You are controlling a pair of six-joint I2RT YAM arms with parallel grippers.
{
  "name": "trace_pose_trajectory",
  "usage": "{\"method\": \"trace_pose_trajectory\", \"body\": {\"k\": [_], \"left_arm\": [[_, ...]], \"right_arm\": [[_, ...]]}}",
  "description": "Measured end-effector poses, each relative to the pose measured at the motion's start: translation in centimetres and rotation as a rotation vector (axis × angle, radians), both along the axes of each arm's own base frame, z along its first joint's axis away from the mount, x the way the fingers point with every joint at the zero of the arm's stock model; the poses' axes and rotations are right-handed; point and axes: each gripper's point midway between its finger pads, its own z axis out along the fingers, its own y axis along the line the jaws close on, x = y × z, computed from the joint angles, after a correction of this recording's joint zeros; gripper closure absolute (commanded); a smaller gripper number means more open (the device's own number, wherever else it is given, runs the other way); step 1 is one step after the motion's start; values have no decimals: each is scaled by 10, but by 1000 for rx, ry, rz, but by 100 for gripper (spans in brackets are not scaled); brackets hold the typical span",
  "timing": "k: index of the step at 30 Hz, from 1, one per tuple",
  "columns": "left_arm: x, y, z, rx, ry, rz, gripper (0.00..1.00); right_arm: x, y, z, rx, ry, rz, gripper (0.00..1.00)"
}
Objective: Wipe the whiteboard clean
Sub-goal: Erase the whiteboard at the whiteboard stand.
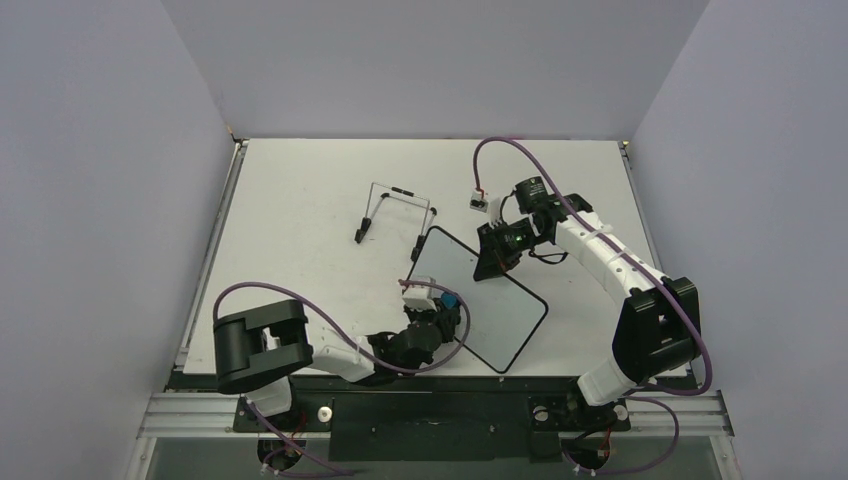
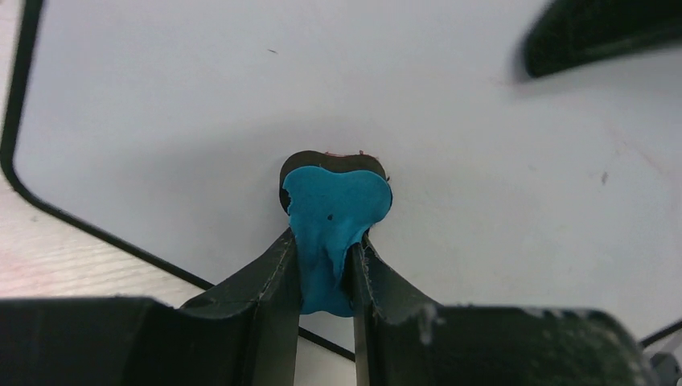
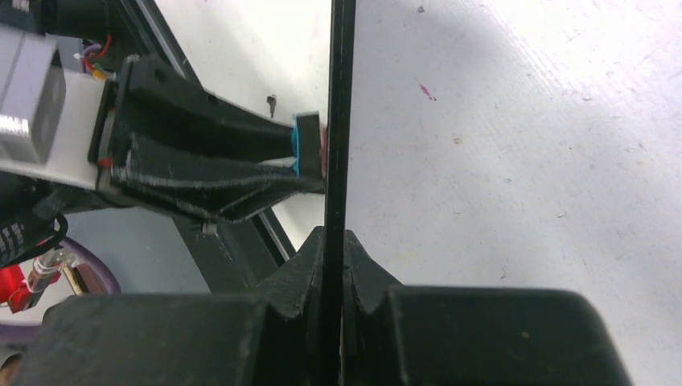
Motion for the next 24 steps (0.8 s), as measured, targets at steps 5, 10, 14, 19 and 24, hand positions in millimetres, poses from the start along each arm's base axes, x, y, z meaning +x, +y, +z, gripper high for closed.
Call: {"method": "trace_pose_trajectory", "body": {"k": [5,10,14,19,24], "left_arm": [[-22,-33,-4,78,-69,-227,100],[-30,-41,-6,173,-140,-340,100],[-27,-36,-6,218,-158,-339,100],[-10,-20,-5,251,-139,-288,100],[0,-4,-9,335,-151,-244,100]], "right_arm": [[3,-6,0,-14,-14,-16,100],[3,-6,1,-17,-22,-14,100],[4,-4,2,-6,-26,-11,100],[8,-2,4,9,-41,-14,100],[9,-1,5,11,-42,-19,100]]}}
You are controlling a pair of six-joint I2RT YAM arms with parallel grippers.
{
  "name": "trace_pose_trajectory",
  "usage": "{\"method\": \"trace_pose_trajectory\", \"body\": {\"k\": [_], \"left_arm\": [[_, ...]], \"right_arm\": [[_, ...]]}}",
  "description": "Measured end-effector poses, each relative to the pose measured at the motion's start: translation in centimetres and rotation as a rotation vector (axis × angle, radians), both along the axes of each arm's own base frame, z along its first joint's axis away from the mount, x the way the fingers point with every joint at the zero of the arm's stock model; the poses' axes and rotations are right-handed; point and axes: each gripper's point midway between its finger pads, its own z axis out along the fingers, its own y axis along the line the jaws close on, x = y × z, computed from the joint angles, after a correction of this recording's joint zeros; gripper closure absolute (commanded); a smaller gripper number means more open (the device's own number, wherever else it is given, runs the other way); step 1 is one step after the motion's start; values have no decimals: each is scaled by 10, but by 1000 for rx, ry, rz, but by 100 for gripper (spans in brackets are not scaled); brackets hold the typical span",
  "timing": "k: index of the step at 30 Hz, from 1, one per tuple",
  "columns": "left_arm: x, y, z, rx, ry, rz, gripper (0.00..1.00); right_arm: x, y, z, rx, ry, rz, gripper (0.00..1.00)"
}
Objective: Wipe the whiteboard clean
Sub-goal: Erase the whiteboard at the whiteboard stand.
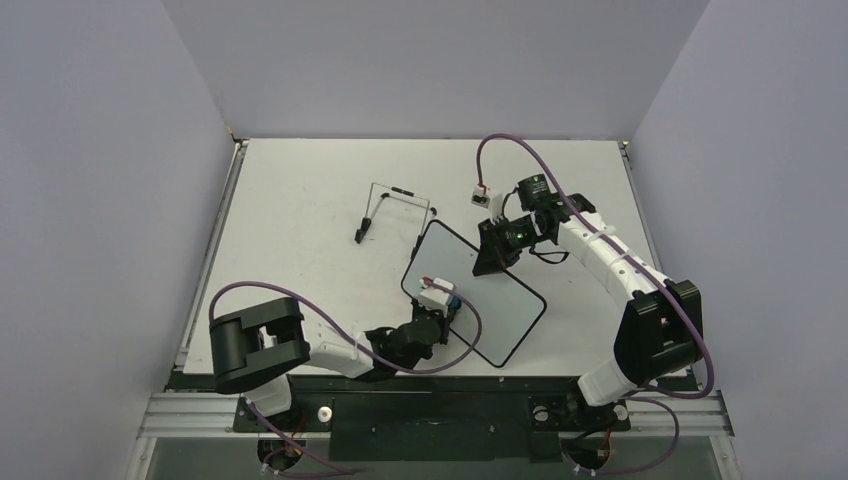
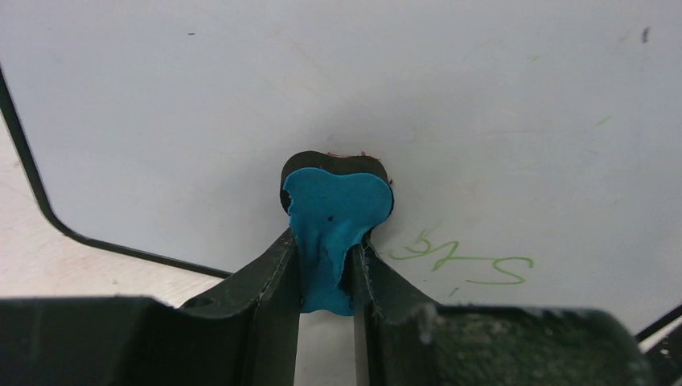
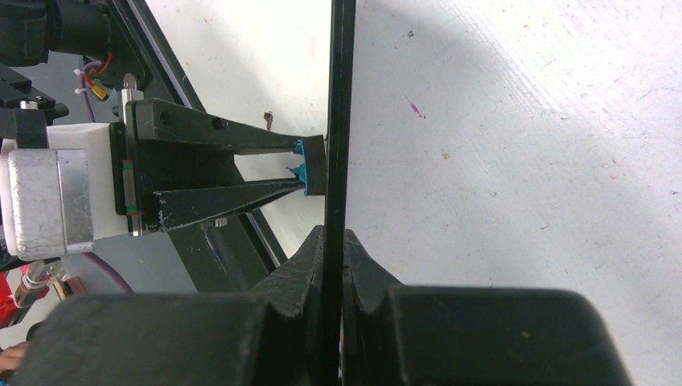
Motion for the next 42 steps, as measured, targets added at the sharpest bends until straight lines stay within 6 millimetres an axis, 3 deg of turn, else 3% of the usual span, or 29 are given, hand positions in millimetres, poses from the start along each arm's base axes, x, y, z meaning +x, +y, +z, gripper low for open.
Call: {"method": "trace_pose_trajectory", "body": {"k": [6,12,17,25,29,35,38,42], "left_arm": [[0,6,0,116,-88,-15,100],[-20,-1,-7,220,-210,-142,100],[-23,2,-7,147,-208,-173,100],[-2,27,-2,-75,-78,-100,100],[-9,16,3,-74,-80,-155,100],[-34,-18,18,-57,-128,-271,100],[-27,-8,16,-96,-108,-239,100],[-14,28,-1,-112,-62,-157,100]], "right_arm": [[-1,0,0,3,3,3,100],[-8,1,0,1,20,22,100],[-10,3,0,7,24,33,100],[-8,5,3,24,8,38,100],[-9,5,2,22,15,39,100],[-12,7,4,39,27,46,100],[-11,7,5,41,22,47,100],[-11,7,5,41,21,47,100]]}}
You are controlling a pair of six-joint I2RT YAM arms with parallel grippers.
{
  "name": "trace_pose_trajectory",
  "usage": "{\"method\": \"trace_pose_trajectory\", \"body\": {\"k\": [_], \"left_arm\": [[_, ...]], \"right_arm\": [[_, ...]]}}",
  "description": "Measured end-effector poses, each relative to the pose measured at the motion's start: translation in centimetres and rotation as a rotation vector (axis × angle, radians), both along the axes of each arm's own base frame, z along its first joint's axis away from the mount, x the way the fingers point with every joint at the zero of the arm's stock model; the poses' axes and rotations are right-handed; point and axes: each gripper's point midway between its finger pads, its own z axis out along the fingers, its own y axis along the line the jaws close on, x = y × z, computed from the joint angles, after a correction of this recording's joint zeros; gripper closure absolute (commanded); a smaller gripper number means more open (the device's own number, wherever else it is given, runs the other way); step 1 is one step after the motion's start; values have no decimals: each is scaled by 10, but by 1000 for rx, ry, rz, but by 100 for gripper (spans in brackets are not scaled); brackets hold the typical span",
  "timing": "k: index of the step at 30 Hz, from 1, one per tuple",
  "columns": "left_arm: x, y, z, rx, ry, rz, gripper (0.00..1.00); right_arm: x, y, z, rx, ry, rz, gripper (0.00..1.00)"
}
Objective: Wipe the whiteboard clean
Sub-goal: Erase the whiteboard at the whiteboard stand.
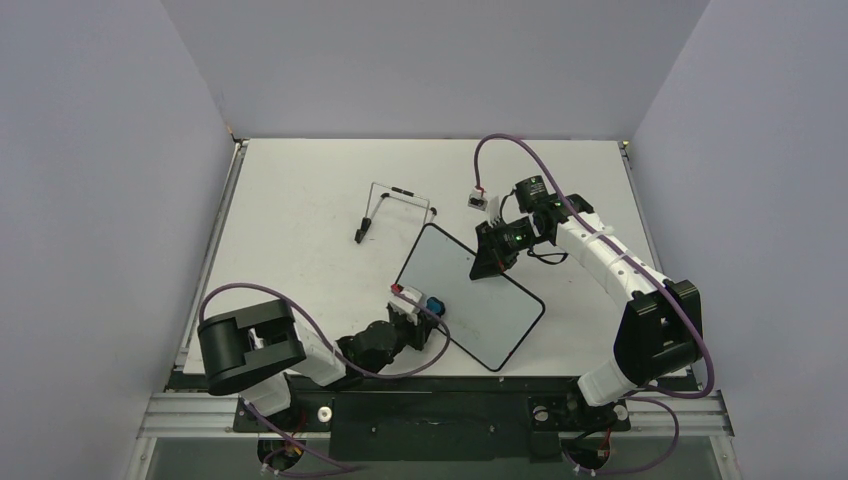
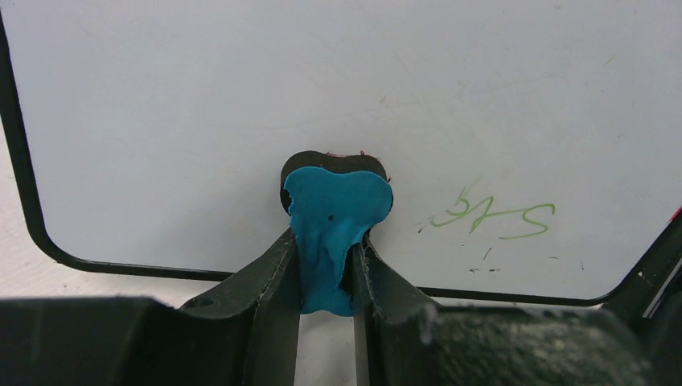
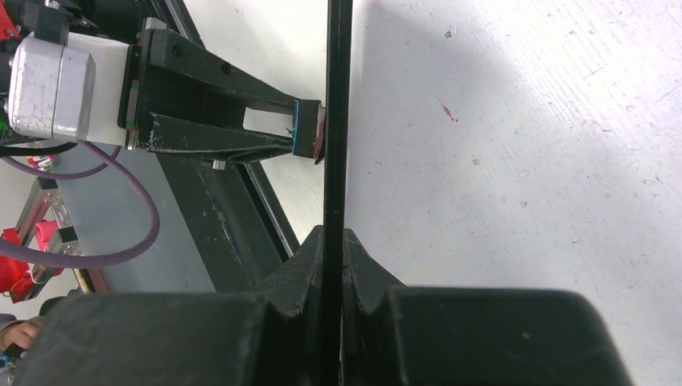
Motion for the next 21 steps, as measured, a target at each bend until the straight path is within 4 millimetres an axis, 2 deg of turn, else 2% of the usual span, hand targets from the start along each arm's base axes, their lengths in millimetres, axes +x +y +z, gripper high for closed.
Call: {"method": "trace_pose_trajectory", "body": {"k": [2,4,10,12,15,19,21], "left_arm": [[3,8,-3,7,12,20,100],[2,5,-2,20,12,13,100],[-9,-28,16,66,-50,-54,100],[-9,-29,19,57,-62,-43,100],[0,-19,16,44,-66,26,100],[23,12,7,30,-40,159,100],[28,15,7,20,-33,181,100]], "right_arm": [[0,0,0,0,0,0,100],[0,0,0,0,1,0,100],[-1,0,0,0,4,0,100],[-1,1,1,5,7,2,100],[1,1,1,7,-3,1,100],[5,1,1,9,-15,-8,100],[8,2,2,15,-19,-22,100]]}}
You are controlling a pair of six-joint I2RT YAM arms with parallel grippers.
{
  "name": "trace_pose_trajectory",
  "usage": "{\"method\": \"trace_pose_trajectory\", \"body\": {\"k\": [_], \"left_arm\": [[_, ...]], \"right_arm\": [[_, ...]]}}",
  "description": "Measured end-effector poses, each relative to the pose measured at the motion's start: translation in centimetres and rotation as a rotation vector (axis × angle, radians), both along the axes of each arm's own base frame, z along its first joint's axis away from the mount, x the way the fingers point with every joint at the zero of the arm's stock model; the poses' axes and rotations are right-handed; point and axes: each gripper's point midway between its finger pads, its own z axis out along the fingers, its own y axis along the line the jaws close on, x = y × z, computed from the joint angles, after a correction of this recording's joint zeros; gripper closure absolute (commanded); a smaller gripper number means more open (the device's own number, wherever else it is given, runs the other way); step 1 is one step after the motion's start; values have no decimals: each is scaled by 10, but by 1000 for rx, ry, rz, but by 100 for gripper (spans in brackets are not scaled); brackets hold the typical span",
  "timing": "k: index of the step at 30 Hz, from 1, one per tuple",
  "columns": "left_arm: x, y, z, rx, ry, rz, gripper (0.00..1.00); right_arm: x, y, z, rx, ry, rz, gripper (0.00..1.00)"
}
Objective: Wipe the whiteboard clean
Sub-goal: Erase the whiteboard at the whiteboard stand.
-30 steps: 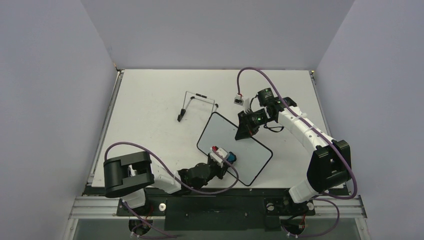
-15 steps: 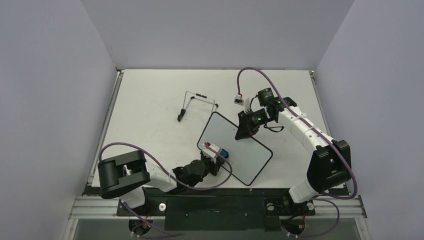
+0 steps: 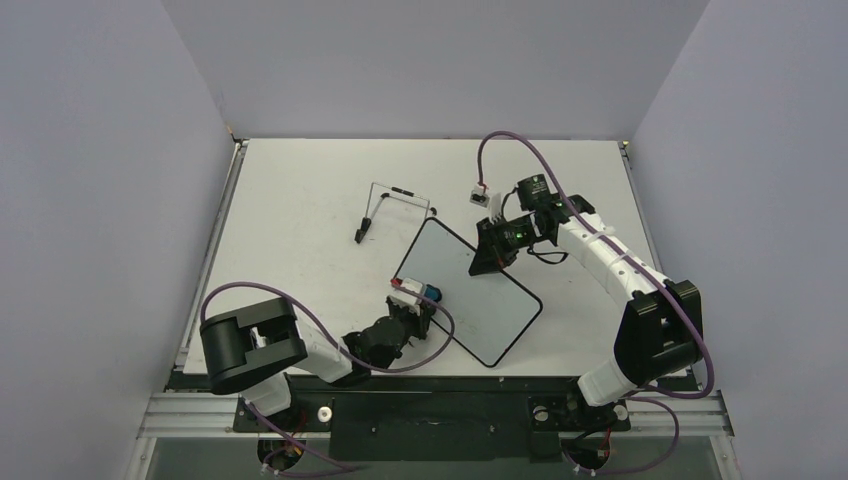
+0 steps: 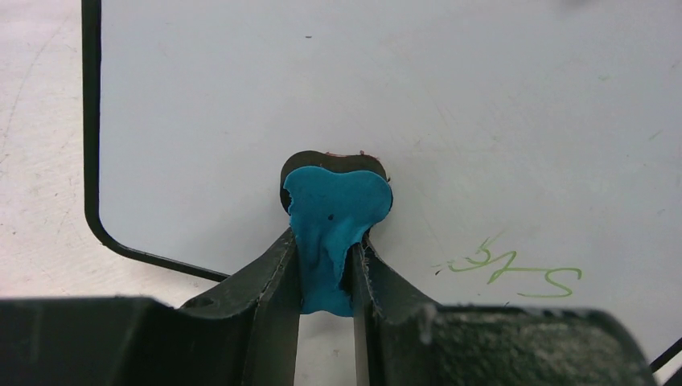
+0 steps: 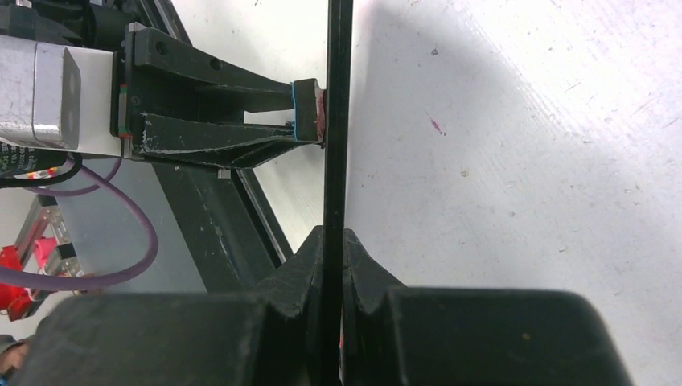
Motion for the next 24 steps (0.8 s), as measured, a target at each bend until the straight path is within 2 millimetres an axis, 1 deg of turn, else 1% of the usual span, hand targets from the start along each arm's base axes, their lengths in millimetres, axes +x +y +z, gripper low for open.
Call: {"method": "trace_pose_trajectory", "body": {"k": [3,5,8,12,15,17,19,24], "left_arm": [[-3,-3,-2,10,-2,-21,100],[-11,-12,-4,41,-20,-61,100],[-28,-38,-3,73,-52,-147,100],[-46,-74,13,56,-94,-246,100],[-54,-88,24,30,-111,-282,100],[-54,-89,26,23,-116,-277,100],[-50,-85,25,29,-114,-245,100],[-31,-64,21,57,-81,-105,100]], "right_arm": [[-1,-1,-2,5,23,-23,100],[-4,-2,-6,2,50,-40,100],[-5,-3,-12,-4,74,-63,100],[-1,-2,-12,4,75,-84,100],[1,0,-10,19,73,-85,100],[2,2,-9,29,70,-85,100],[4,3,-8,34,62,-85,100],[10,5,-6,49,39,-93,100]]}}
